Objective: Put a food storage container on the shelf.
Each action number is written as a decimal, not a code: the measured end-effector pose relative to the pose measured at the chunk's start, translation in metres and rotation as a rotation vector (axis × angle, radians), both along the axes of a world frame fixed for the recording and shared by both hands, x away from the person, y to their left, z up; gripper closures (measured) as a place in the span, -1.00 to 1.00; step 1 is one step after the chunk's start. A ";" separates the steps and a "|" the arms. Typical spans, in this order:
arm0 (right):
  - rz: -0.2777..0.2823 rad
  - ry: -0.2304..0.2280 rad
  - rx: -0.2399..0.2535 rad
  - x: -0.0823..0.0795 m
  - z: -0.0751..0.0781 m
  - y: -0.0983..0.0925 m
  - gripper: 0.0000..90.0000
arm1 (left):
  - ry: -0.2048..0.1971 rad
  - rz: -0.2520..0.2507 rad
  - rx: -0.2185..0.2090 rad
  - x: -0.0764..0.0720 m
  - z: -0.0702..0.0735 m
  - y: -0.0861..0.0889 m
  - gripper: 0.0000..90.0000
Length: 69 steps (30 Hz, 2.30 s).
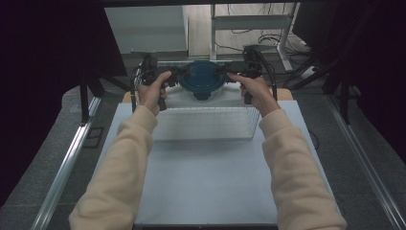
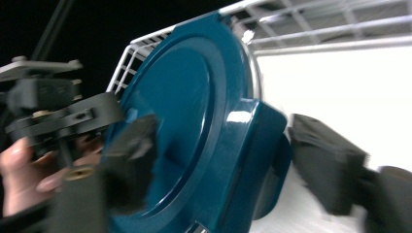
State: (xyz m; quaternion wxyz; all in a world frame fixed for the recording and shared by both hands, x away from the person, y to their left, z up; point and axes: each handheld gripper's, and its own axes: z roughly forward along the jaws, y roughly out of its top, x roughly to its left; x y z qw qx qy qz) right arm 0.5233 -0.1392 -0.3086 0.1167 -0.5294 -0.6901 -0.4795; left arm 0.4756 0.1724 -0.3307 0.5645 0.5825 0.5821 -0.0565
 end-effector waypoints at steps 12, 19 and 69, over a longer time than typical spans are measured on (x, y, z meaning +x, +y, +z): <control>0.010 -0.296 -0.112 -0.051 0.030 -0.010 -0.74 | -0.167 -0.015 0.244 -0.057 0.030 -0.018 -0.60; 0.081 -0.436 -0.240 -0.098 0.031 -0.016 -0.73 | -0.244 -0.070 0.245 -0.101 0.025 -0.015 -0.57; 0.152 -0.417 -0.319 -0.266 -0.154 -0.054 -0.56 | -0.191 -0.215 0.428 -0.260 -0.135 -0.002 -0.46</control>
